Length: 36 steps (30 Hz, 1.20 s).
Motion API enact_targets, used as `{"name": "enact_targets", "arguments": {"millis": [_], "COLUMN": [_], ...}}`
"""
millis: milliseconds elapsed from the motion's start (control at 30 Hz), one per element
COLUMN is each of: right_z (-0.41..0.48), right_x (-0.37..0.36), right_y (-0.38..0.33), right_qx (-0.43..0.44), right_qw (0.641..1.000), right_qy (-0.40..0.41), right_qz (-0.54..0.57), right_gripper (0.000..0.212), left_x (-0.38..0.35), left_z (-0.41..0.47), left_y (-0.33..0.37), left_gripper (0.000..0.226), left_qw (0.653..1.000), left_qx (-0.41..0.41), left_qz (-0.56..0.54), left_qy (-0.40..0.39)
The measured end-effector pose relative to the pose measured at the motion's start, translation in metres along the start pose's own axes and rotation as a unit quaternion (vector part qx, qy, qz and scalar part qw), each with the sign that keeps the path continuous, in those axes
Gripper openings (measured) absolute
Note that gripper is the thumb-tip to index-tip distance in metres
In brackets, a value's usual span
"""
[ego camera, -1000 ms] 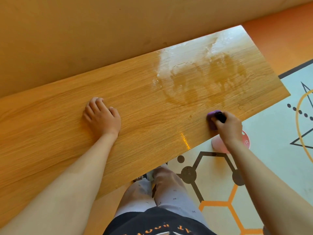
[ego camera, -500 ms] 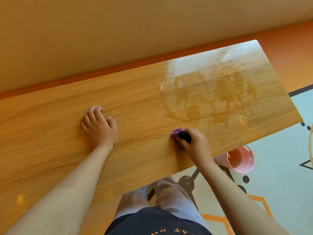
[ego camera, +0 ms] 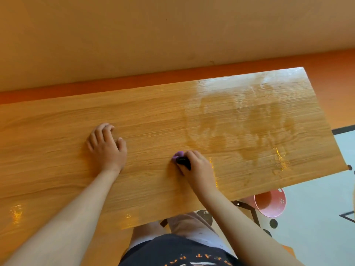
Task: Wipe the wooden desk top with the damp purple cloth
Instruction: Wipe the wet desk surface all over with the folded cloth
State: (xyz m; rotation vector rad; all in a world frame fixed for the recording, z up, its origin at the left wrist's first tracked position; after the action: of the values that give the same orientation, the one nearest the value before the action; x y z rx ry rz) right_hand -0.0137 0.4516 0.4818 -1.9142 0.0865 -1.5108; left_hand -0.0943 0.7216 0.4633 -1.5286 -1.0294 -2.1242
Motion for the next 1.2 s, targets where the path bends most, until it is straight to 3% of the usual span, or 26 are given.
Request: {"name": "enact_targets", "arguments": {"millis": [133,333,433,700,767,933,1067,1200], "right_z": [0.018,0.031,0.035,0.043,0.057,0.092,0.100,0.100], "right_x": [-0.003,0.082,0.103,-0.001,-0.006,0.049,0.106,0.106], "right_y": [-0.005,0.121,0.150,-0.015,-0.024,0.061,0.141,0.131], "right_qx": [0.026,-0.143,-0.189,0.051,0.064,-0.044,-0.161,-0.159], "right_qw": [1.000,0.985,0.976,0.999,0.998,0.997,0.978,0.979], "right_qy": [-0.010,0.099,0.110,-0.017,-0.022,0.063,0.128,0.119], "right_qz": [0.011,0.010,-0.021,-0.002,0.001,0.023,-0.020,-0.051], "right_gripper": [0.019,0.013,0.017,0.019,0.021,0.015,0.025,0.023], "left_x": [0.001,0.002,0.002,0.004,0.004,0.005,0.005,0.004], "left_z": [0.001,0.000,0.001,-0.001,-0.001,0.000,0.000,0.001], "left_y": [0.001,0.001,0.002,0.002,0.002,0.003,0.004,0.004], "left_gripper": [0.040,0.038,0.037,0.036,0.036,0.036,0.036,0.036], "left_qw": [1.000,1.000,1.000,1.000,1.000,1.000,1.000,1.000], "left_qx": [0.001,0.000,-0.001,-0.002,-0.004,0.000,0.002,0.003], "left_qz": [-0.001,-0.001,-0.002,0.000,0.002,0.001,0.005,0.000], "left_qy": [0.006,0.007,0.006,0.007,0.008,0.002,-0.001,0.000]}}
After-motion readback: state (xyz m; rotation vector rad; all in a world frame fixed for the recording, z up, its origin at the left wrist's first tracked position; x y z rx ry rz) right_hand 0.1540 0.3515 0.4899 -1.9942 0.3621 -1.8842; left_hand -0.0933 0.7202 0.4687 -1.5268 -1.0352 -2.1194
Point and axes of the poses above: each hand's wrist, its own z-axis towards the middle knuckle, its own x-axis out of the back of the hand, y = z × x, the point moved 10 cm from there along z, towards the middle knuckle, and after that the axes turned 2 degrees about y, right-handed, at the moved point
